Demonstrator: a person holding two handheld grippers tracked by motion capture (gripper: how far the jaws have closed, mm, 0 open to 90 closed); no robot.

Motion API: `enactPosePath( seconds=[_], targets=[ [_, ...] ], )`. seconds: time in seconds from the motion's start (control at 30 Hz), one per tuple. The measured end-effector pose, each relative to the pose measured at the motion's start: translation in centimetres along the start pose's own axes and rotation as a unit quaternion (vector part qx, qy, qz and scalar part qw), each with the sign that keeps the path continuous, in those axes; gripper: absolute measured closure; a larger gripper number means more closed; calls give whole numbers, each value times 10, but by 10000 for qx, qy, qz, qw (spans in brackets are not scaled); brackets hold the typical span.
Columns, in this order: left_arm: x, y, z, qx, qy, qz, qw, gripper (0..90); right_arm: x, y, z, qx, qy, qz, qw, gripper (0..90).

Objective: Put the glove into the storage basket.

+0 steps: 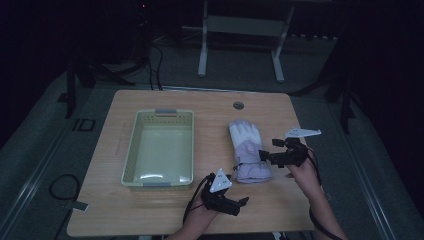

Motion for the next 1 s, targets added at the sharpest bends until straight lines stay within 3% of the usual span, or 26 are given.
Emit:
enactPosePath(
  seconds=[0.03, 0.13, 0.23, 0.27, 0.33, 0.43, 0.5, 0.6, 0.7, 0.77, 0.93, 1.0],
  targets=[
    [0, 0, 0, 0, 0, 0, 10000, 78, 0, 0, 0, 0, 0, 0, 10000, 161],
    [4, -5, -23, -22, -169, -167, 9997, 53, -2, -11, -2, 14, -116, 80, 9999, 155],
    [9, -6, -34, -28, -252, -301, 9992, 17, -5, -15, -2, -1, -58, 136, 9999, 147],
    [14, -6, -46, -68, -287, -508, 9983, 17, -7, -17, -2, -34, -55, 154, 9999, 145],
    [20, -5, -58, -127, -326, -609, 9975, 12, -12, -19, -1, -42, 91, 156, 9998, 120],
    [29, 4, -73, 79, -473, -628, 9969, 13, -17, -16, 1, 86, 286, 136, 9995, 118],
    [32, 8, -78, 107, -444, -625, 9970, 13, -17, -14, 2, 137, 296, 107, 9994, 115],
    [38, 17, -88, 173, -349, -902, 9952, 14, -20, -7, 2, 127, 265, 169, 9994, 148],
    [43, 26, -91, 180, -219, -1254, 9917, 52, -22, -5, -1, 43, 128, 311, 9994, 228],
    [46, 35, -90, 316, -247, -1349, 9900, 67, -23, 0, -4, -3, 65, 338, 9994, 287],
    [54, 61, -80, 750, -573, -1531, 9837, 146, -27, 18, -6, -9, -20, 442, 9990, 362],
    [55, 73, -74, 964, -555, -1618, 9805, 147, -30, 25, -3, 27, 5, 421, 9991, 376]
  ],
)
Point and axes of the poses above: each handheld gripper's, and its own axes: y roughly forward along the jaws, z roughly out of its underside, x roughly to its left, the point moved 2 cm from there along y, roughly forward along the jaws, and after that the axes turned 13 degrees about -z, right-handed, at the moved point
